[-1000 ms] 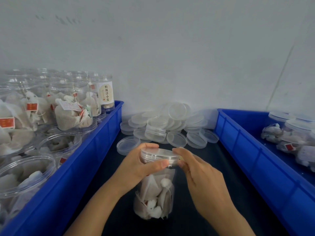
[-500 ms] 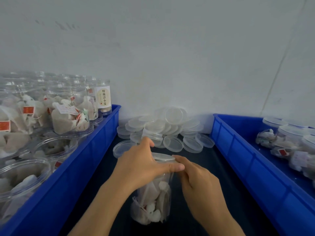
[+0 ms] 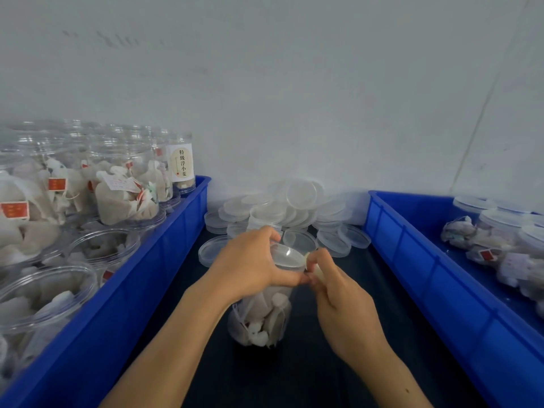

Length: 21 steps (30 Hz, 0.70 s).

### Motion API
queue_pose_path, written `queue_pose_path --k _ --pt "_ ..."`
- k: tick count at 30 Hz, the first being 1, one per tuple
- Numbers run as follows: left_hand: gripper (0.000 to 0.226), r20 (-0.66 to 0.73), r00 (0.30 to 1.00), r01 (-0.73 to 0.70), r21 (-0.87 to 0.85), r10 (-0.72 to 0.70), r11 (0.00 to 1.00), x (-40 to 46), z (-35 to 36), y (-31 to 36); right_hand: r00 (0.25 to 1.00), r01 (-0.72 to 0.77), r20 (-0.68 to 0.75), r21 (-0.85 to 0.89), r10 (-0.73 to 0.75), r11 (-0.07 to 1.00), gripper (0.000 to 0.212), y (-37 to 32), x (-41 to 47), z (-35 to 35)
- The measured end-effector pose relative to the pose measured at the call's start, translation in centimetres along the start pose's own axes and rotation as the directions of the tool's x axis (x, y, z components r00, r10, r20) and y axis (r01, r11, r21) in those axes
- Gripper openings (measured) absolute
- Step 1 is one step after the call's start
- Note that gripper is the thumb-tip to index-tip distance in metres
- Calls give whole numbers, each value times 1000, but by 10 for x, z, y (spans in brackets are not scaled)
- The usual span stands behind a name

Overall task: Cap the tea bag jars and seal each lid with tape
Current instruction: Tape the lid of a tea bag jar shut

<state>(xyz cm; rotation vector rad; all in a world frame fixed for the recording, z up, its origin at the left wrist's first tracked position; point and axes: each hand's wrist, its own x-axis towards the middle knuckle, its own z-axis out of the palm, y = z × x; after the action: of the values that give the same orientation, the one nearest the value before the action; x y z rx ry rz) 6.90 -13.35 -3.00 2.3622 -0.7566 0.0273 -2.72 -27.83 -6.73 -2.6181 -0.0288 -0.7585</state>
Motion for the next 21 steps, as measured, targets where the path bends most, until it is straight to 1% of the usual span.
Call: queue_pose_path --k 2,5,9,12,17,21 --pt "95 -22 1000 -5 72 6 997 0 0 1 1000 -6 28 12 6 1000 11 0 1 -2" --pt "87 -63 998 -6 125 14 992 0 0 0 999 -15 31 4 15 1000 11 0 3 -3" --pt "80 -139 990 9 124 9 992 -4 5 -2 1000 11 -13 -55 -12 998 12 -2 5 -5" --pt "81 -157 988 8 111 10 994 -6 6 -2 999 26 -19 -112 -28 993 13 -4 4 -4" --pt "80 -171 985 10 103 7 995 -10 6 -4 1000 -26 8 -206 28 978 19 -5 5 -2" --pt "81 -220 975 -10 121 36 993 -14 13 -6 997 -75 -14 -186 74 980 19 -8 5 1"
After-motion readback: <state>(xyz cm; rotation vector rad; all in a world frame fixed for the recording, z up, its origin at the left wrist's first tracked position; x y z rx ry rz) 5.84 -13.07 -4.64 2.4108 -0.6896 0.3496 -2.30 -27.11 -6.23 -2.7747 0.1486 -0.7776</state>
